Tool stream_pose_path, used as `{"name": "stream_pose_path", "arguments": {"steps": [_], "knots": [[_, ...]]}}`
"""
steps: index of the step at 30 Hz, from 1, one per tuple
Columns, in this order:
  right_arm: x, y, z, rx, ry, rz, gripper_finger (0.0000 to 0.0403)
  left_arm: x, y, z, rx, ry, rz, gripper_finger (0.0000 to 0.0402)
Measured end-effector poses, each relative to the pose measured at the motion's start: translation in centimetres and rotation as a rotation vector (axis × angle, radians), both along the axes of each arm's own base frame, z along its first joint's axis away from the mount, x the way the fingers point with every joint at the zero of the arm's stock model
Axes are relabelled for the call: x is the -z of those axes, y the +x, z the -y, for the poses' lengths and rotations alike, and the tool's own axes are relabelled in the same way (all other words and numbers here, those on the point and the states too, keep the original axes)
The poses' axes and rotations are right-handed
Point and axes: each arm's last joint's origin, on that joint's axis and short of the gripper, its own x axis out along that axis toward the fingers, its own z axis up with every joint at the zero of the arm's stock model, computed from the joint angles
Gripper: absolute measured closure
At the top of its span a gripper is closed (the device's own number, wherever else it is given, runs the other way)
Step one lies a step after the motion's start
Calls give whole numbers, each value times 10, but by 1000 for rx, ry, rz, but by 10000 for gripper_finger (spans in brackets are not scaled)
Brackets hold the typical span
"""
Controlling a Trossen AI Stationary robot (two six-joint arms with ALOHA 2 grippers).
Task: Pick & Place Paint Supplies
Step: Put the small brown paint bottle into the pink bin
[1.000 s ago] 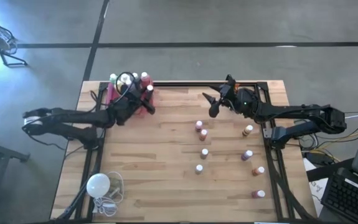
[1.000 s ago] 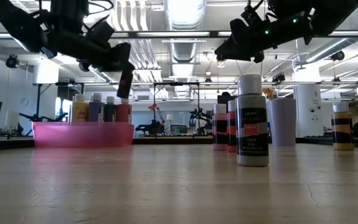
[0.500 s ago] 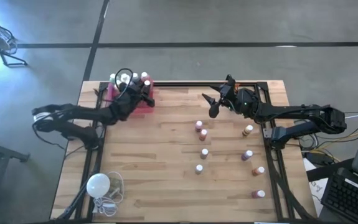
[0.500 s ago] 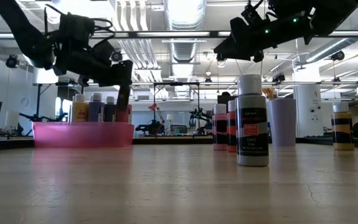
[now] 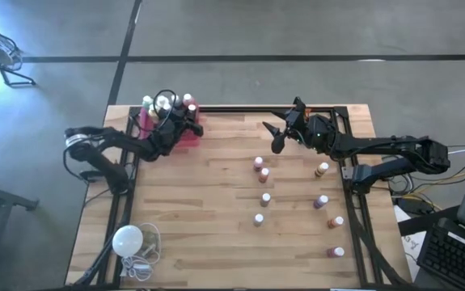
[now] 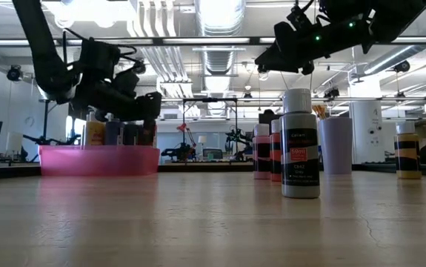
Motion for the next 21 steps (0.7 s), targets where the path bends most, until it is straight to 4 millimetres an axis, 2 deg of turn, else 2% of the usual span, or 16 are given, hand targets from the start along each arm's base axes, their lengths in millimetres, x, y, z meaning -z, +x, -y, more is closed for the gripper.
{"name": "stream_pose_path", "arguments": {"steps": [6,21], "knots": [[0,0,0,-3,0,0,165,14,2,-5,-10,-11,-7,282],[0,0,-1,-27,2,1,131,37,3,-12,-36,-54,-12,282]]}}
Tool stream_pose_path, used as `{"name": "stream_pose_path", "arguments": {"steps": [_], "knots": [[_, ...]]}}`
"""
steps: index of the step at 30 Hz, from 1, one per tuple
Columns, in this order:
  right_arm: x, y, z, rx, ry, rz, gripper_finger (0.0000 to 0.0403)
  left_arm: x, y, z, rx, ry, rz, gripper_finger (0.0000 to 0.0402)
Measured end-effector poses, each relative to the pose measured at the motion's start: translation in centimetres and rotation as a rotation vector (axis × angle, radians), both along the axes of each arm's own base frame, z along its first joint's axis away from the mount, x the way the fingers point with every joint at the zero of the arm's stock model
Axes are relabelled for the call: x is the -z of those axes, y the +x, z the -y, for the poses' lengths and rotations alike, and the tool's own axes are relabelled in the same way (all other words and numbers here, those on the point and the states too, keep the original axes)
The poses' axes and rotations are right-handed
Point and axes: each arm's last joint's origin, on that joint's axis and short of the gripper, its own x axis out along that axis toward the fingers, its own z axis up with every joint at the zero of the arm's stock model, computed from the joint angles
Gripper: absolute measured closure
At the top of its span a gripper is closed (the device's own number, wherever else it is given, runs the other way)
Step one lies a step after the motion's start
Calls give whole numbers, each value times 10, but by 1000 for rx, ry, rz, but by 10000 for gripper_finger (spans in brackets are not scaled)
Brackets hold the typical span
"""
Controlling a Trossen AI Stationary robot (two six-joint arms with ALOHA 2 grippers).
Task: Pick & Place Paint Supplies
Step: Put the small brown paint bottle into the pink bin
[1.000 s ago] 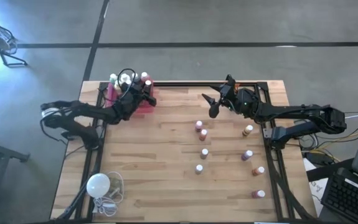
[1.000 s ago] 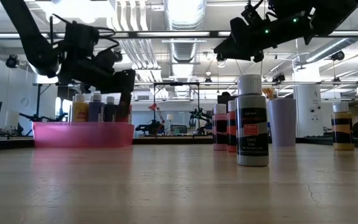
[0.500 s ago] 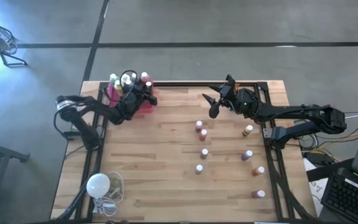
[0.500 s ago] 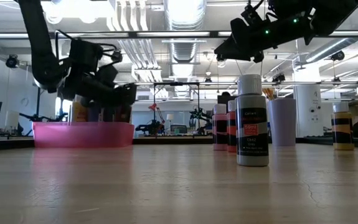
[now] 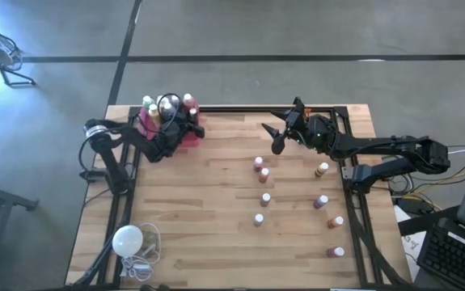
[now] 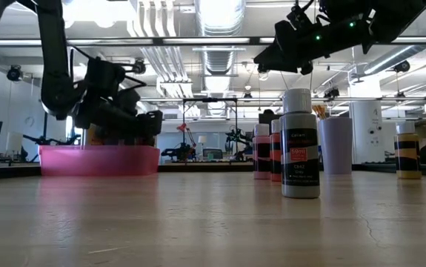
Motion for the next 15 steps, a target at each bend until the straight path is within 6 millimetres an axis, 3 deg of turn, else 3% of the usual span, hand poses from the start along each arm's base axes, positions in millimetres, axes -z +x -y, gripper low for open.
{"name": "stream_pose_path", "arguments": {"steps": [15], "knots": [[0,0,0,-2,-6,-6,170,15,5,-3,-2,-24,-15,282]]}}
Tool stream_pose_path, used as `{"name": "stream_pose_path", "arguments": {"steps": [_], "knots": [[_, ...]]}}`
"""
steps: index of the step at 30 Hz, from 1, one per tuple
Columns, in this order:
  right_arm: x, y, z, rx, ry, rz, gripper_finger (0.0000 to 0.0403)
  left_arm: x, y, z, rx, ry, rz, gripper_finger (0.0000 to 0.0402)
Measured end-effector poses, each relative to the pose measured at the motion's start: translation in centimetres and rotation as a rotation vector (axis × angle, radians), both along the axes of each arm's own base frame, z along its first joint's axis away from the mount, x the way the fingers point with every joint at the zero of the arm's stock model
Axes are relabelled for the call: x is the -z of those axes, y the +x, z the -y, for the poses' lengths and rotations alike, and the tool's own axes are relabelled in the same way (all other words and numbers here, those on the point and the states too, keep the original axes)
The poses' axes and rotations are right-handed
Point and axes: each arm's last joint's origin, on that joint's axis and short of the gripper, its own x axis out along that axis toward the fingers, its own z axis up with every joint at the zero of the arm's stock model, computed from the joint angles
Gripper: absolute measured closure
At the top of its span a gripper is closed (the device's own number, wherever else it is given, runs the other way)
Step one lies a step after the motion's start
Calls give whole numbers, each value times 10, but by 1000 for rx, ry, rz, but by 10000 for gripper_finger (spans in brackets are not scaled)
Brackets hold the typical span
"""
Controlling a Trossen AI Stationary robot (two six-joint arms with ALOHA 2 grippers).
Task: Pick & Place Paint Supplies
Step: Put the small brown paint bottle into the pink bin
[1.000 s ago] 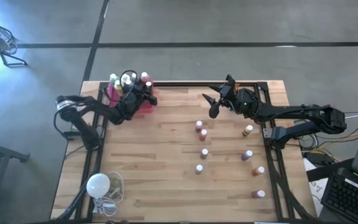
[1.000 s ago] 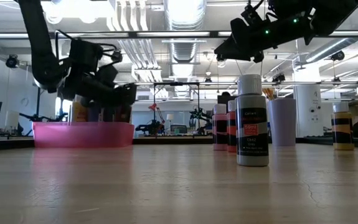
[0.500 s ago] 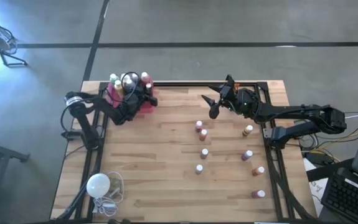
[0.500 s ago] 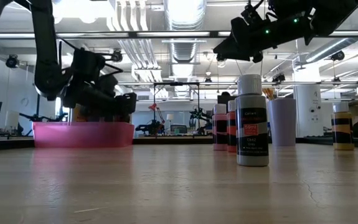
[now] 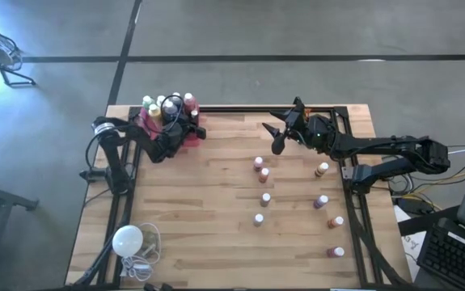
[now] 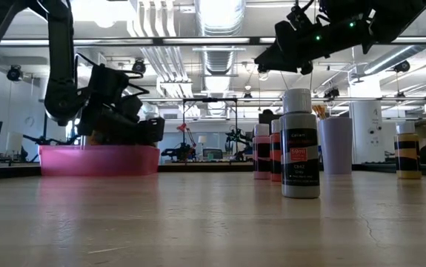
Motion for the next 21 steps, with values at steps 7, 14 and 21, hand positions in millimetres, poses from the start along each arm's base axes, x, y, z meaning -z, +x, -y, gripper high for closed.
{"name": "stream_pose_path", "arguments": {"steps": [7,14,21], "knots": [[1,0,0,0,2,-5,167,1,1,0,1,-3,-5,277],[1,0,0,0,2,-5,147,2,1,0,4,-17,-8,248],[1,0,0,0,2,-5,137,4,0,0,7,-25,-19,244]]}}
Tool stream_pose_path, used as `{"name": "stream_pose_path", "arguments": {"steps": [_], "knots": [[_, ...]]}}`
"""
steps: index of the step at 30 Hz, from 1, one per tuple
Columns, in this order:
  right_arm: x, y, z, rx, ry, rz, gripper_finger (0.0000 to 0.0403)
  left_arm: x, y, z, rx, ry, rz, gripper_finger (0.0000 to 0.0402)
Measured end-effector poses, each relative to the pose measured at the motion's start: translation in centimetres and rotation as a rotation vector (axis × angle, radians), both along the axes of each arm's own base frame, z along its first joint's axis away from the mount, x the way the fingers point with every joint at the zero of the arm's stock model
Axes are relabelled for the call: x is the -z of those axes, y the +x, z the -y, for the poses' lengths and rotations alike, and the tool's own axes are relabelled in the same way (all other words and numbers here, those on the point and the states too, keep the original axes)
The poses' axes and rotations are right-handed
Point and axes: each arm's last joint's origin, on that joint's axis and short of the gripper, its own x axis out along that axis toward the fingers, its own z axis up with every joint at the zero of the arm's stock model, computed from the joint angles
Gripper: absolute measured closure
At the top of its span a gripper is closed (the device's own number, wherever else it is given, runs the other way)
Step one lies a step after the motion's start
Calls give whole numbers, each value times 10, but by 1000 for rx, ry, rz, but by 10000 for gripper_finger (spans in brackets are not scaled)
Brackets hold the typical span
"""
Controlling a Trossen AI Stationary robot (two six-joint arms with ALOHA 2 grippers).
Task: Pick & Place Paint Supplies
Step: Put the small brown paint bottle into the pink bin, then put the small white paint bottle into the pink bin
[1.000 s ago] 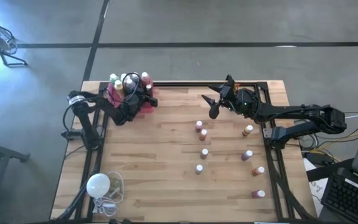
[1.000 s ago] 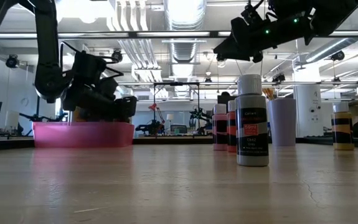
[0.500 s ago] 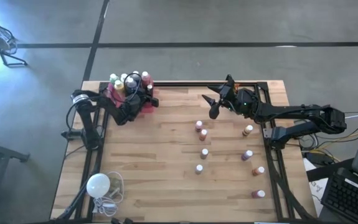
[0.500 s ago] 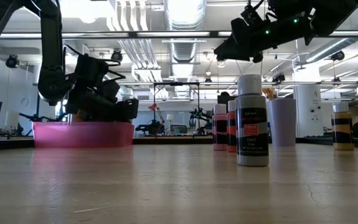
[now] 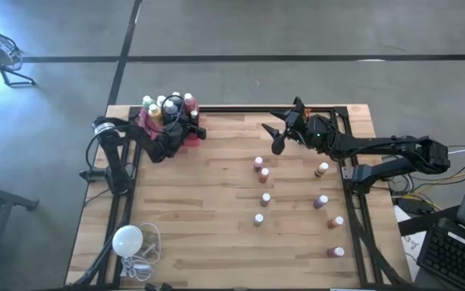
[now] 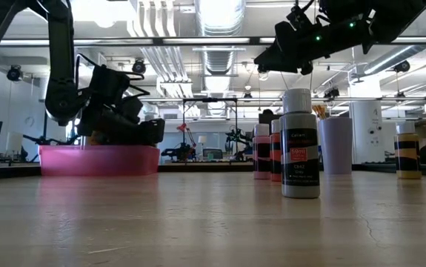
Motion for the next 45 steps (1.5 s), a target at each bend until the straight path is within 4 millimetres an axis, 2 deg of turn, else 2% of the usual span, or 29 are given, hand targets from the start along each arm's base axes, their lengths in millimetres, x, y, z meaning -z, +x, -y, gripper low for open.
{"name": "stream_pose_path", "arguments": {"steps": [5,17,27,36,45], "knots": [[0,0,0,0,1,-3,137,0,0,0,7,-6,9,243],[1,0,0,0,2,-7,167,-11,2,7,63,-9,6,238],[1,0,0,0,2,-7,143,-12,2,7,63,6,-18,238],[1,0,0,0,2,-7,132,-26,0,8,61,53,-8,238],[1,0,0,0,4,-12,158,-39,-2,9,65,115,-40,238]]}}
